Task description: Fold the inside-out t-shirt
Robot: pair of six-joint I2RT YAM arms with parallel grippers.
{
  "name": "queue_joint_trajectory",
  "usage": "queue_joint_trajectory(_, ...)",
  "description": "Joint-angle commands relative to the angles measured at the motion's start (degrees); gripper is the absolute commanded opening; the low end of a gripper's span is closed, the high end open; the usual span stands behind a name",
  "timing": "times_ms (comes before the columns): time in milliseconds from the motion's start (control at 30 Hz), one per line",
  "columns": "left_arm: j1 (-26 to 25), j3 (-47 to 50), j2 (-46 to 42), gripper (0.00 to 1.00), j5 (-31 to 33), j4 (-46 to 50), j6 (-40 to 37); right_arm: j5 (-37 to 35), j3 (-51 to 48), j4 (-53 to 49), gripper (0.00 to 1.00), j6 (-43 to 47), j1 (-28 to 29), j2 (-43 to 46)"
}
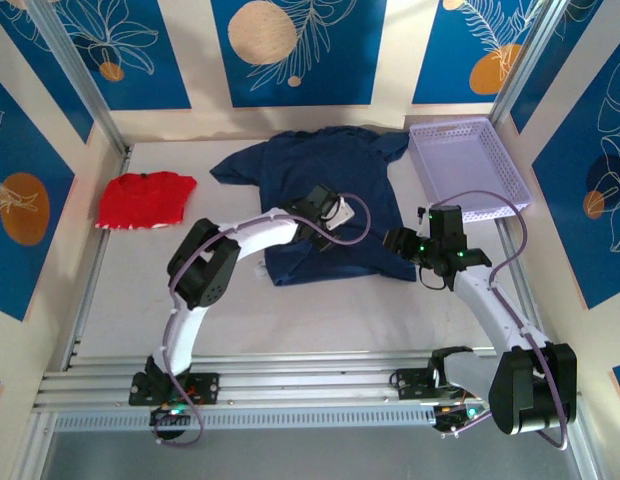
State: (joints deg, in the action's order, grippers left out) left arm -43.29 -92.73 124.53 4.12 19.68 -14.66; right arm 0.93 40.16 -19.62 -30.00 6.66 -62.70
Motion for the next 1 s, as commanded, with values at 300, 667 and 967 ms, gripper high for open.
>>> queue_joint_trajectory(300,2.92,-4.32,-3.76,0.0,-11.39,5.66,3.25,4.34,-0.18,1.02,0.57,4.32,3.51,5.11)
queue_joint_trajectory(667,9.67,1.29,-19.21,0.0,-28.33,6.82,13.41,-7.3,-9.22,30.35,0.63,13.4,28.66,-0.73)
queue_joint_trajectory(967,10.15,-0.43,-19.59,0.0,-29.16,9.31,13.42,-20.91,-7.46,53.26,0.45,22.41,36.44,-24.72)
